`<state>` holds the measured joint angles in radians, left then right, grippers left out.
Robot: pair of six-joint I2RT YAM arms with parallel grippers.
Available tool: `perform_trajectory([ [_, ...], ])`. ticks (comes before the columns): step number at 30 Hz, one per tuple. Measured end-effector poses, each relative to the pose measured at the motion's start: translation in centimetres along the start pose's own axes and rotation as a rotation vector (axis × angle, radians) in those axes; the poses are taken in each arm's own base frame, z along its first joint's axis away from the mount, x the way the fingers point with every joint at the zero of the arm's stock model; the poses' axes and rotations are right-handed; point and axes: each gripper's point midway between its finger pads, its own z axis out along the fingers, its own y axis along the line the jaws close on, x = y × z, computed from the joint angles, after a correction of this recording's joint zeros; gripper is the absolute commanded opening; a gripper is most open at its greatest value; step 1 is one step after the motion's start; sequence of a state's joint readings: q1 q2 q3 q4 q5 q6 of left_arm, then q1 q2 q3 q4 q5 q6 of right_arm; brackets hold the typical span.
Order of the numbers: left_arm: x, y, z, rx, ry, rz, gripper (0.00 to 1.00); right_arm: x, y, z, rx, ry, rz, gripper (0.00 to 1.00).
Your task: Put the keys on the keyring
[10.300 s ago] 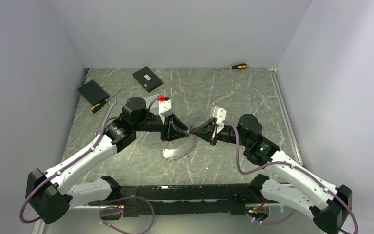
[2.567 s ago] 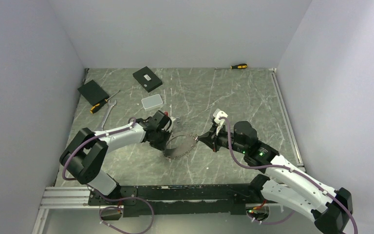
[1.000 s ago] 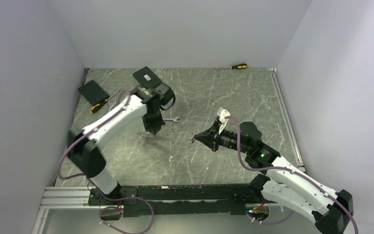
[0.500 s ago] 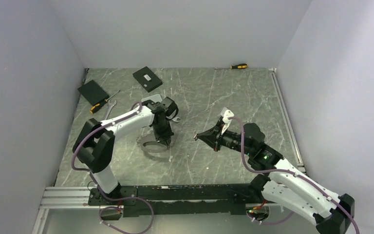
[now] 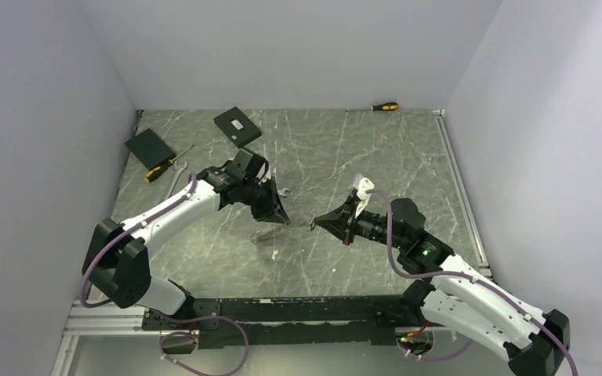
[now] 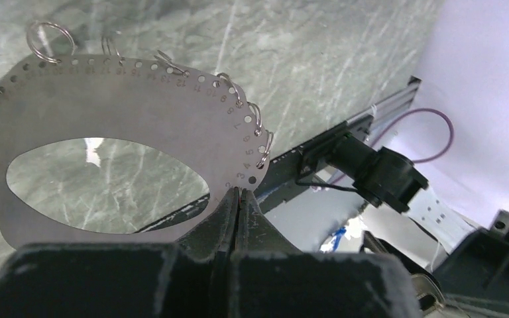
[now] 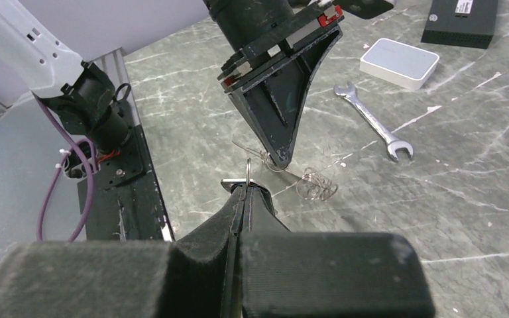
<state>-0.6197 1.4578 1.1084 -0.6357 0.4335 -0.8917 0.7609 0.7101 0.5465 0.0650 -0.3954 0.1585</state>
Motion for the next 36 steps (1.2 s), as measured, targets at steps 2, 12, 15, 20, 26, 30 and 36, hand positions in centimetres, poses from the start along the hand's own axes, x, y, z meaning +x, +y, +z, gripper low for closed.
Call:
perform_trajectory([
  [2, 0.2, -0.5, -0.3, 0.03, 0.006, 0.008, 0.0, 0.0, 0.1, 0.1, -0.008, -0.001, 0.0, 0.0],
  [12, 0.5, -2.1, -0.6, 0.12, 0.033, 0.057, 0.0, 0.6, 0.1, 0.3, -0.017, 0.013, 0.004, 0.0],
  [15, 0.5, -2.1, -0.6, 0.121, 0.031, 0.067, 0.0, 1.1, 0.0, 0.5, -0.016, 0.022, 0.008, 0.0],
  [20, 0.5, -2.1, -0.6, 0.124, 0.034, 0.078, 0.0, 2.7, -0.7, 0.9, 0.004, 0.061, 0.029, 0.0],
  [26, 0.7, -1.9, -0.8, 0.129, 0.035, 0.13, 0.03, 3.9, -1.4, 1.4, 0.028, 0.099, 0.045, 0.0],
  [30, 0.9, -2.1, -1.3, 0.147, 0.025, 0.174, 0.03, 4.4, -1.7, 1.7, 0.038, 0.114, 0.052, 0.0],
  [36, 1.7, -3.1, -2.5, 0.227, 0.026, 0.232, 0.0, 5.2, -2.0, 2.0, 0.043, 0.141, 0.066, 0.0],
])
